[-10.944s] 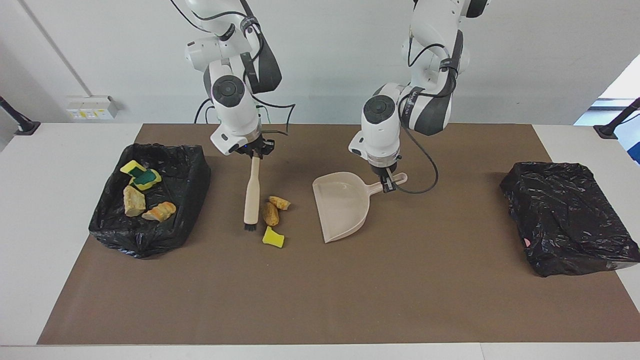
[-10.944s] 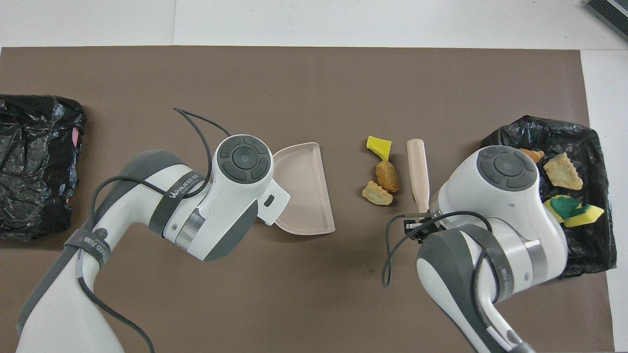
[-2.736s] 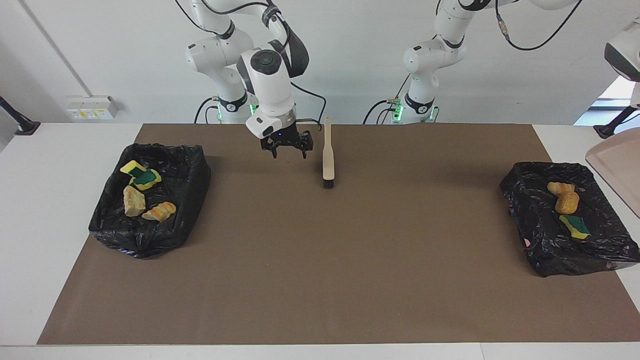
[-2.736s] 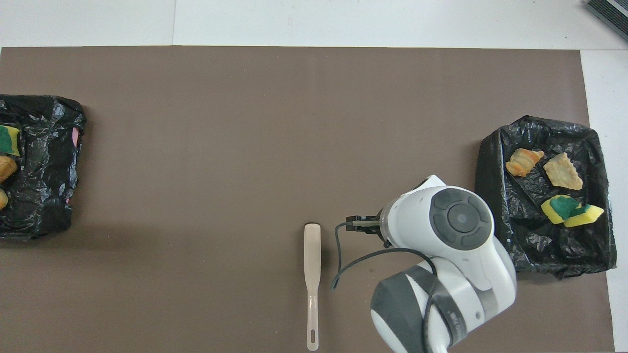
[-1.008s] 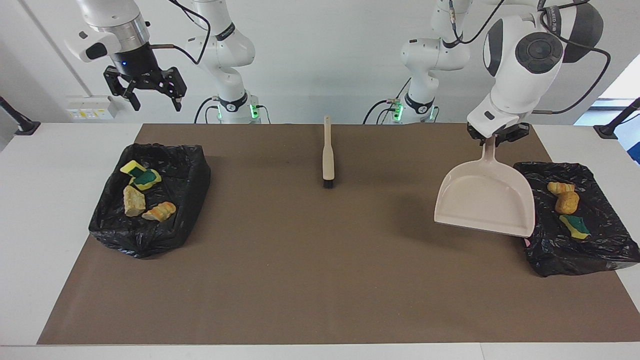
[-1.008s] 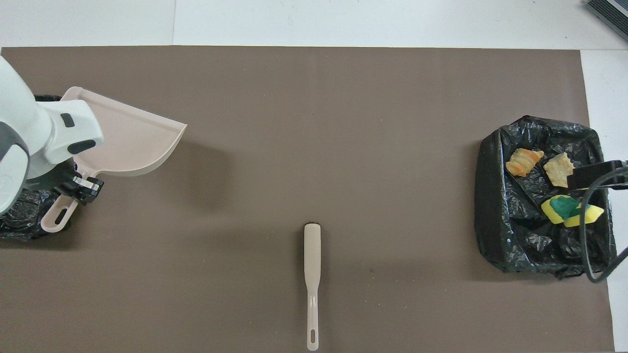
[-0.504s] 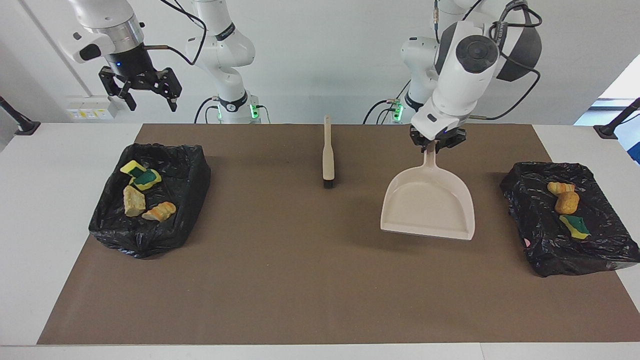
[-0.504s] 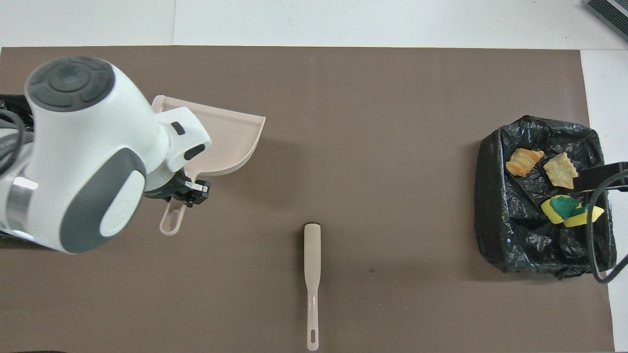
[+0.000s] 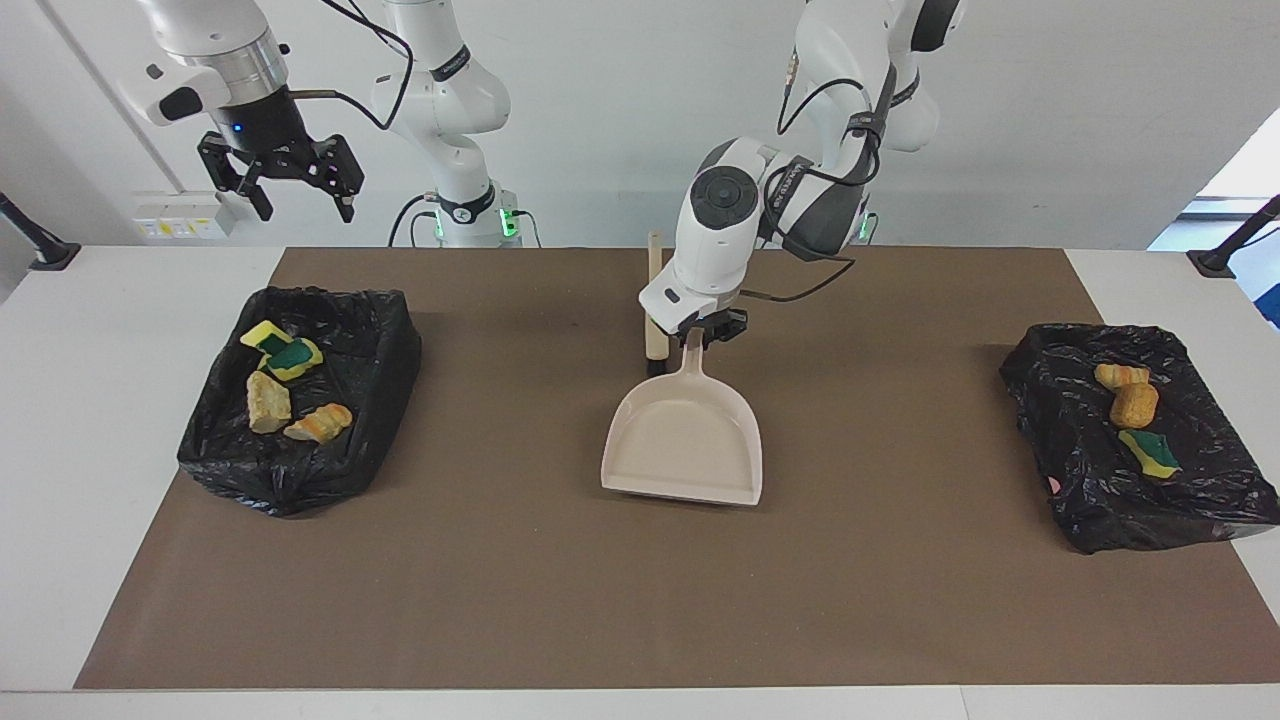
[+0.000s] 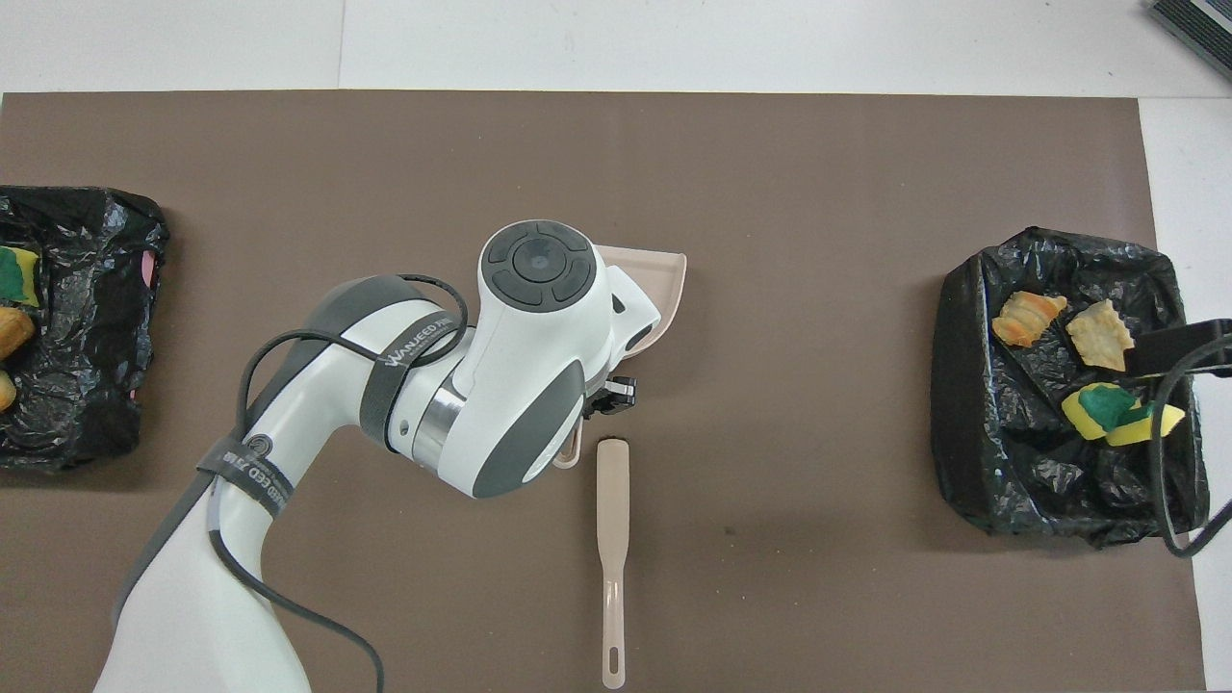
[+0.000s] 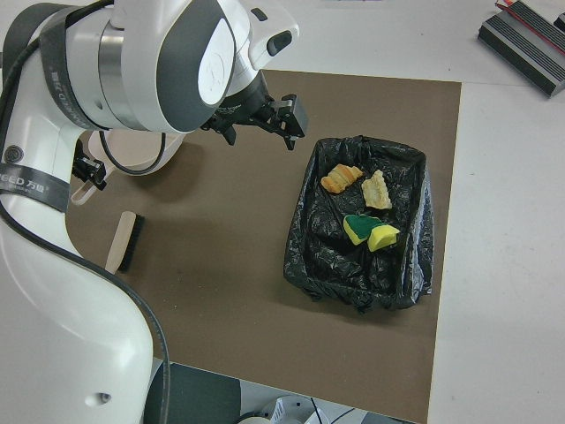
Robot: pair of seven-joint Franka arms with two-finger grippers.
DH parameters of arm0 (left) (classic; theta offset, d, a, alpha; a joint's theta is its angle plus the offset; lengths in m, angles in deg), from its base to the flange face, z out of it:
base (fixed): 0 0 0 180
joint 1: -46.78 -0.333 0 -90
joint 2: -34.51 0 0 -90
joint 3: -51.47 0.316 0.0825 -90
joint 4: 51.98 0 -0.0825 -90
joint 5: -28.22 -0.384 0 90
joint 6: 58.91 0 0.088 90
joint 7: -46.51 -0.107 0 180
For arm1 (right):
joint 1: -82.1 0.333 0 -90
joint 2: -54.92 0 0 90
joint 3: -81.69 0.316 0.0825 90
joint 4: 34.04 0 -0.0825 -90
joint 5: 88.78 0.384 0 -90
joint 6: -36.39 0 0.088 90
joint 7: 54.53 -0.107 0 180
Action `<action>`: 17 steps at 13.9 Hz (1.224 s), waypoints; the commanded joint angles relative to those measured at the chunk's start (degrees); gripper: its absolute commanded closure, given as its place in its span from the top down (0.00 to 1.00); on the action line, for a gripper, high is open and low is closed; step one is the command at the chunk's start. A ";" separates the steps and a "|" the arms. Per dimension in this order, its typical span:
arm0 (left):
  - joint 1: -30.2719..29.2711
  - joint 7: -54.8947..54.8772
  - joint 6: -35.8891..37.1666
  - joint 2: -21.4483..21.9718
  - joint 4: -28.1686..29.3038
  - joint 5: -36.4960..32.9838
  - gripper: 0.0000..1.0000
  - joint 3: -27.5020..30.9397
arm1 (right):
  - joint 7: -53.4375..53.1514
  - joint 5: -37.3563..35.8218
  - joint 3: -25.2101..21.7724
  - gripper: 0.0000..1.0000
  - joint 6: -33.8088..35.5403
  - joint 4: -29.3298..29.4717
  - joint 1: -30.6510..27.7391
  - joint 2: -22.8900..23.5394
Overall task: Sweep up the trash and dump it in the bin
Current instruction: 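Bring the empty dustpan back and lower it with the left gripper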
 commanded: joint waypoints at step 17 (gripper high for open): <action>-4.54 7.25 -4.37 1.84 -5.11 0.12 1.00 2.34 | 1.25 -0.45 0.32 1.00 0.33 -1.49 -0.75 -1.29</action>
